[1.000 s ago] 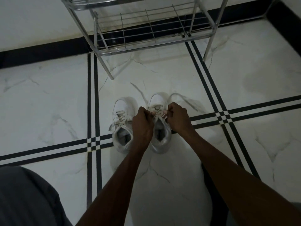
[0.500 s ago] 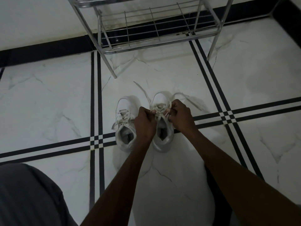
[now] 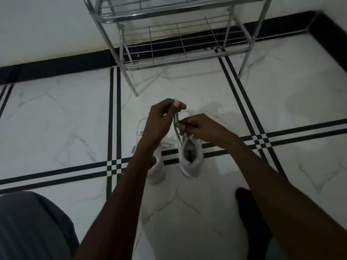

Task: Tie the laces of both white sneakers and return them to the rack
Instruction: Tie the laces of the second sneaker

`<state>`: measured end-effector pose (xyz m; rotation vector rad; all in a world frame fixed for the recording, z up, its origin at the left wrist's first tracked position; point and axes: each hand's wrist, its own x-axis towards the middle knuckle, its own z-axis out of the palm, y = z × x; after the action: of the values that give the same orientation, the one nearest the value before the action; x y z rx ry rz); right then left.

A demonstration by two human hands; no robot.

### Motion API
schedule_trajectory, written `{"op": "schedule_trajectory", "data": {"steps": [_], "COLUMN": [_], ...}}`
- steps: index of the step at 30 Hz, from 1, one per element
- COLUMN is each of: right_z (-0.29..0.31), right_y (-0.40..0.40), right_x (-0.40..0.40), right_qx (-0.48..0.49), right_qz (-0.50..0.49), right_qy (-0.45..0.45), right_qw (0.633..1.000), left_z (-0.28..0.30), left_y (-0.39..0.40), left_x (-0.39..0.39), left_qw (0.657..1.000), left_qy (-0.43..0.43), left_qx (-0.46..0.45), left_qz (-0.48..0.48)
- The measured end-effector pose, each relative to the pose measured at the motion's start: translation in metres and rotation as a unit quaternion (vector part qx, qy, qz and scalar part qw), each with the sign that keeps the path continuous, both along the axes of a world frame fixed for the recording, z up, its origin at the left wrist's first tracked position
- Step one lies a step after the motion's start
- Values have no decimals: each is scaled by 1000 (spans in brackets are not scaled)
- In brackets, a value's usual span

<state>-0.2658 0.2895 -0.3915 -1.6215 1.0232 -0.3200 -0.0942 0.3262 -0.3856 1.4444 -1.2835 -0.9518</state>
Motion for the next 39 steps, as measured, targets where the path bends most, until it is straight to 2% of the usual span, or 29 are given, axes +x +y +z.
{"op": "schedule_trajectory", "data": {"steps": [3, 8, 13, 15, 17, 21, 25, 27, 29, 30, 31, 32, 33, 34, 35, 36, 37, 38, 39], "right_z": [14, 17, 5, -4, -8, -9, -11, -12, -13, -13, -14, -15, -16, -19, -24, -29, -38, -50, -63], "right_y": [-3, -20, -21, -19, -19, -17, -16, -16, -17, -18, -18, -18, -17, -16, -17, -18, -19, -22, -24], "right_x": [3, -11, -19, -16, -14, -15, -16, -16, -16, -15, -15, -14, -13, -12, -12, -12, -16, -23, -33], "right_qx": [-16, -145, -288, -303, -269, -79, 5, 41, 76, 93, 115, 141, 167, 190, 205, 212, 212, 201, 175], "right_qz": [39, 31, -81, -126, -169, -226, -229, -244, -261, -267, -273, -277, -280, -285, -298, -322, -360, -399, -424], "right_qy": [35, 119, 112, 92, 40, -127, -200, -219, -227, -222, -215, -209, -200, -190, -171, -144, -105, -45, 35], "right_qw": [998, 982, 948, 940, 947, 963, 953, 944, 935, 933, 931, 927, 924, 920, 917, 911, 902, 894, 888], "left_z": [-2, -32, -43, -46, -50, -57, -54, -52, -47, -42, -37, -31, -26, -24, -25, -26, -29, -35, -44], "left_y": [-2, 6, 5, 4, 3, 0, -1, 1, 7, 11, 13, 14, 14, 13, 12, 11, 13, 17, 23], "left_x": [-5, -17, -29, -29, -25, -20, -17, -10, 2, 7, 10, 13, 13, 13, 13, 14, 18, 25, 34], "left_qw": [999, 992, 995, 995, 996, 985, 959, 949, 965, 980, 990, 986, 964, 936, 914, 902, 909, 931, 951], "left_qy": [13, 14, 16, 26, 7, -145, -248, -268, -218, -150, -42, 91, 218, 313, 359, 370, 329, 235, 101], "left_qx": [24, 119, 86, 92, 91, 96, 116, 146, 126, 116, 123, 136, 144, 149, 153, 156, 156, 151, 149], "left_qz": [-34, -43, 46, 43, 20, 11, 66, 80, 72, 63, 52, 44, 46, 67, 109, 158, 202, 236, 251]}}
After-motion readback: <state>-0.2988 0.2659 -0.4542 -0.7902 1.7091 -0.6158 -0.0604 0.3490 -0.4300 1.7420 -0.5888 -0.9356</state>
